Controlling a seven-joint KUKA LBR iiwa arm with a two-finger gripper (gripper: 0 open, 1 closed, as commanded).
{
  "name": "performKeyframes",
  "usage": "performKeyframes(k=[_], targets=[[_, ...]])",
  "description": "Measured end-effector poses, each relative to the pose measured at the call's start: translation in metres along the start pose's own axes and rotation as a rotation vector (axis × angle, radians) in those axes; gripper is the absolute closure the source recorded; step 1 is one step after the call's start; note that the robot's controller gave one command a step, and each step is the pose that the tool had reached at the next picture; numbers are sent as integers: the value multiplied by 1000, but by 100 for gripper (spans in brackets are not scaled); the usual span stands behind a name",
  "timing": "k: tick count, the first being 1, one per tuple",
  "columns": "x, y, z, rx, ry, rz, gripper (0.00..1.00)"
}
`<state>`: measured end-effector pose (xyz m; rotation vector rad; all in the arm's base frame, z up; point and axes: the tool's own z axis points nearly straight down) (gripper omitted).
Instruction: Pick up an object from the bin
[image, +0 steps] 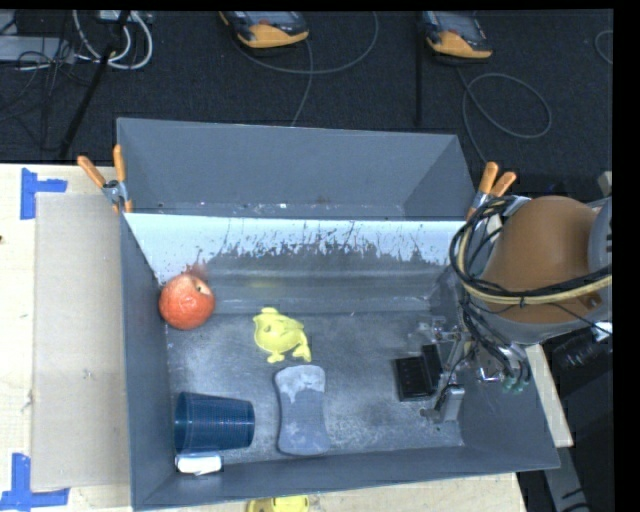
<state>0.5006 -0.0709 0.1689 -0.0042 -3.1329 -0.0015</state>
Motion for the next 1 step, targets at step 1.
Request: performKeyframes(k=[1], targets=[[-2, 1, -4, 1, -8, -5, 100]])
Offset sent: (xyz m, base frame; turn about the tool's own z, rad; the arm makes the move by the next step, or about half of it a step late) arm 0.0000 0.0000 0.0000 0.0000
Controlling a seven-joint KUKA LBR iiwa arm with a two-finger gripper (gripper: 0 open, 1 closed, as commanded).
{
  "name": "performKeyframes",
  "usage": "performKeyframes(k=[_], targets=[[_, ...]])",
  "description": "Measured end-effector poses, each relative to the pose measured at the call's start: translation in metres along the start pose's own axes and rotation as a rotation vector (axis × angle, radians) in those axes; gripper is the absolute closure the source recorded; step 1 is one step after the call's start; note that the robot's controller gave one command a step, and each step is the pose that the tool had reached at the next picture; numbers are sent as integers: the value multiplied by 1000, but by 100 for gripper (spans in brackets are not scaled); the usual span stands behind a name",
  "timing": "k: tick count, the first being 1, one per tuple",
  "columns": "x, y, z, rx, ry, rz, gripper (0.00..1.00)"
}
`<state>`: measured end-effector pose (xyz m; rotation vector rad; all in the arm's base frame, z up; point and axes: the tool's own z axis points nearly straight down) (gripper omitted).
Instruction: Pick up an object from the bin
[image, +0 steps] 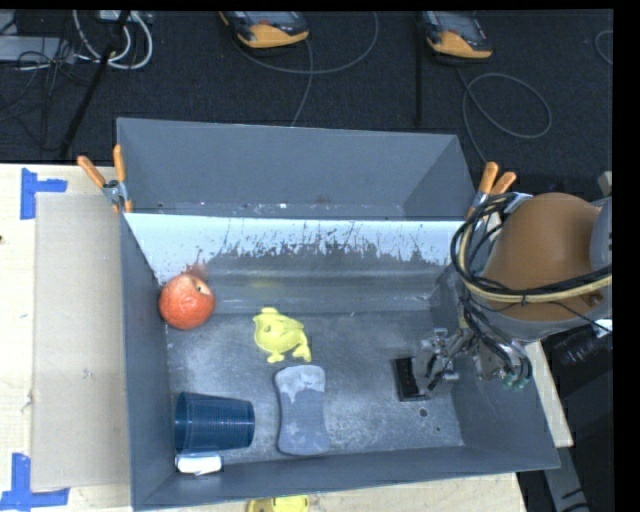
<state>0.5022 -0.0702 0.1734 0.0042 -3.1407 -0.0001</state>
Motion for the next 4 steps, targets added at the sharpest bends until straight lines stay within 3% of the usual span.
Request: performKeyframes(k=[2, 3, 4], targets=[[-6, -3, 2, 0, -2, 14, 100], [6, 11, 2, -1, 0, 51, 0], [6, 11, 2, -1, 0, 51, 0]])
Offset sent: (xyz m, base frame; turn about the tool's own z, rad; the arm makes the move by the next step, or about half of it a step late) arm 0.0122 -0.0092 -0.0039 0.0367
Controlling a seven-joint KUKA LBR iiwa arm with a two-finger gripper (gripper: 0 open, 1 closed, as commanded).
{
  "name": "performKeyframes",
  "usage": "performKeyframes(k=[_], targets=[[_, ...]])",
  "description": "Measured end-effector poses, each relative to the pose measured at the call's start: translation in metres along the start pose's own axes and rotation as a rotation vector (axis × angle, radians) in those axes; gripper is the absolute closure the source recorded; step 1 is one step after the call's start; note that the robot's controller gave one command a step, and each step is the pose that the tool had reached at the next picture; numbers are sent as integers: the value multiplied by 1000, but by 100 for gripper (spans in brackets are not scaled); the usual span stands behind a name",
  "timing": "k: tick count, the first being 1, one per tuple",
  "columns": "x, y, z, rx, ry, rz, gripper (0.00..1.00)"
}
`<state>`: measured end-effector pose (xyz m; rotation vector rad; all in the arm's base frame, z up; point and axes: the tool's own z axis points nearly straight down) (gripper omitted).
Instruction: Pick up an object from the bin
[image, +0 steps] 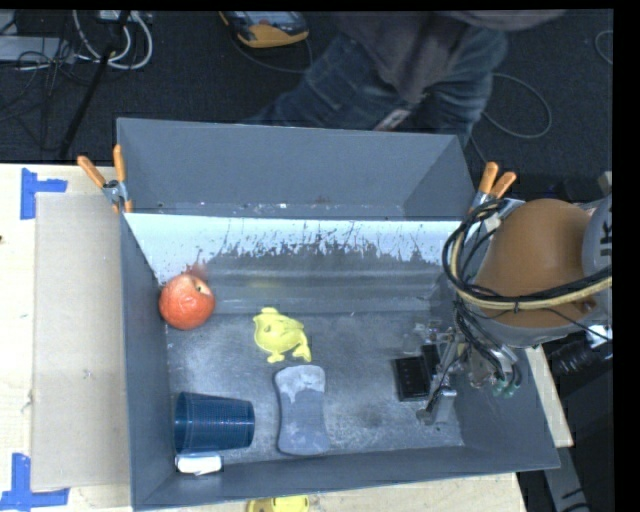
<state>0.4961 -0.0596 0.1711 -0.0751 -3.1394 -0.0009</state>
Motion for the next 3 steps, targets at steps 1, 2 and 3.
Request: performKeyframes(k=[1, 2, 3], targets=[[-14, -12, 18, 0, -3, 15, 0], [-22, -37, 37, 0, -1, 8, 0], [-25, -45, 46, 0, -3, 77, 0]])
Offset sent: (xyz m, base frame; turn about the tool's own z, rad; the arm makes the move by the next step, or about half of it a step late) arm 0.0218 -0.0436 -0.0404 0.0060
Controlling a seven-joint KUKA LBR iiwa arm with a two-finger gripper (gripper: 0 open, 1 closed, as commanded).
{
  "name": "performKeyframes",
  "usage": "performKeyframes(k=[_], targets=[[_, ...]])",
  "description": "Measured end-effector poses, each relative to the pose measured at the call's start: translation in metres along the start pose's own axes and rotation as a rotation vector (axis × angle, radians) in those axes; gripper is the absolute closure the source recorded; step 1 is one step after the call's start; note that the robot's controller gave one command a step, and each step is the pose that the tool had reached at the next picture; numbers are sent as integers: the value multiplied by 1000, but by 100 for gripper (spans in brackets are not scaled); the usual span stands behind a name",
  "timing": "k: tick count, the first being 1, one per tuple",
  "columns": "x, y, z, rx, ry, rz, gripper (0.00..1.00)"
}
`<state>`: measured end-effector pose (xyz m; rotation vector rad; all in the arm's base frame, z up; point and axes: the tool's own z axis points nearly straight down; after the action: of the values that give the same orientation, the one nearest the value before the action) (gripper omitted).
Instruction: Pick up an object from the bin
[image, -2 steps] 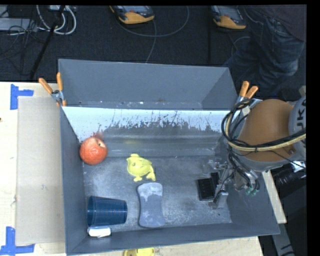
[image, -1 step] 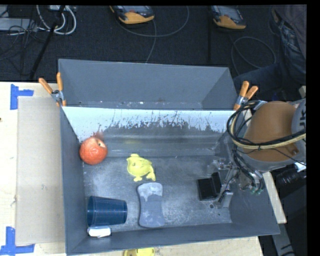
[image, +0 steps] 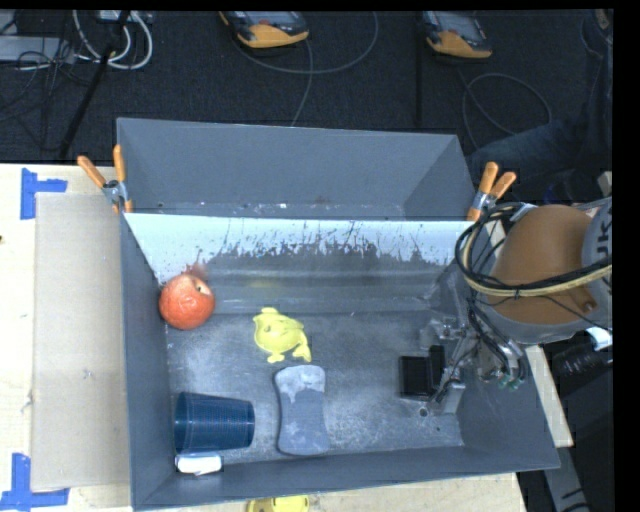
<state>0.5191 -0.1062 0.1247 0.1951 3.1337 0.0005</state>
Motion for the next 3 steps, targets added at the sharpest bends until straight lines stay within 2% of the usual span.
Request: performKeyframes(k=[1, 2, 3], targets=[[-2, 0, 3, 0, -1, 2, 0], [-7, 4, 22, 1, -8, -61, 0], [-14, -1, 27, 0, 1, -228, 0]])
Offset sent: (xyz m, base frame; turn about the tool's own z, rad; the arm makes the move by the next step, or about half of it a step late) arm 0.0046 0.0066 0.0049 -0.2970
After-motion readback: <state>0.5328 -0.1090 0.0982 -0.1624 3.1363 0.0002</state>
